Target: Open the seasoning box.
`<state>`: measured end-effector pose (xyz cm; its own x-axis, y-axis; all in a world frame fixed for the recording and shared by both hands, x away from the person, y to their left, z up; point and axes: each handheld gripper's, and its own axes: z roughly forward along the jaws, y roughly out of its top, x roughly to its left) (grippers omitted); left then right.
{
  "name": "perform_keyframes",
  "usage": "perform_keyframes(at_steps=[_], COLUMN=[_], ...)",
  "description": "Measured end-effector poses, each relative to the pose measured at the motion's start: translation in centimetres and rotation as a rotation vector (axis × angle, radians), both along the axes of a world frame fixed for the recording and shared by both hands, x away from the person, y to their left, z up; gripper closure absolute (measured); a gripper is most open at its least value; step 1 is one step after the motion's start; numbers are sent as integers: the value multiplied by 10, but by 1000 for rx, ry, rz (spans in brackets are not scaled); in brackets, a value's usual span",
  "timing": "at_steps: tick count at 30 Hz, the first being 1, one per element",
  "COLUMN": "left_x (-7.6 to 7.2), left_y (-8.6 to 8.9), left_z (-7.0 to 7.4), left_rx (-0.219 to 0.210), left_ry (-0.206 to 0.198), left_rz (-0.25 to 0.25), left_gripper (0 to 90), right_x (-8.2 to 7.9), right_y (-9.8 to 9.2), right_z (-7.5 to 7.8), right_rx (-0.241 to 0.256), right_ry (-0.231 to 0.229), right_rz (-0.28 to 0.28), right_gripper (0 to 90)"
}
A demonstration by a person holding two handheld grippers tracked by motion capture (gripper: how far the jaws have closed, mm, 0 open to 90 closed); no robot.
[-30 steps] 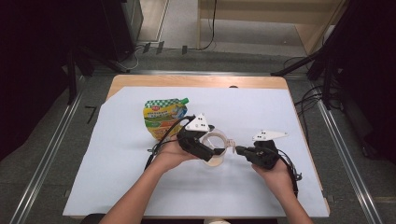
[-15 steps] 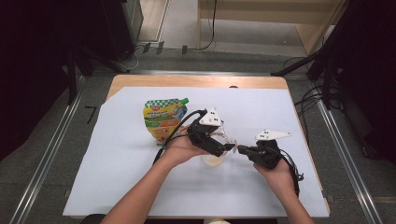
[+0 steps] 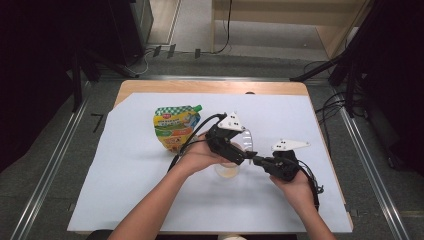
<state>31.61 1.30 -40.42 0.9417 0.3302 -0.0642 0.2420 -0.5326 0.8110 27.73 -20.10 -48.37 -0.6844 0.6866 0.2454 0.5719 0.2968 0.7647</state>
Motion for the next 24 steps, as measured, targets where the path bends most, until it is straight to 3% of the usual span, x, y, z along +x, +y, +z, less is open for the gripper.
perform_keyframes(at_steps=[4, 6, 11, 24], left_x=[1, 4, 8, 10], left_y=[-8, -12, -10, 1], left_z=[-3, -7, -9, -2], left_rx=[-2, -17, -33, -51], left_ry=[24, 57, 104, 142], left_rz=[-15, -25, -31, -20], left_gripper=[130, 128, 109, 13], right_x=[-1, -1, 0, 1], right_y=[0, 0, -1, -5], right_z=[0, 0, 1, 2], right_rx=[-2, 2, 15, 13], right_ry=[-2, -3, -9, -13], right_rz=[5, 5, 1, -8], right_gripper=[900, 900, 885, 874])
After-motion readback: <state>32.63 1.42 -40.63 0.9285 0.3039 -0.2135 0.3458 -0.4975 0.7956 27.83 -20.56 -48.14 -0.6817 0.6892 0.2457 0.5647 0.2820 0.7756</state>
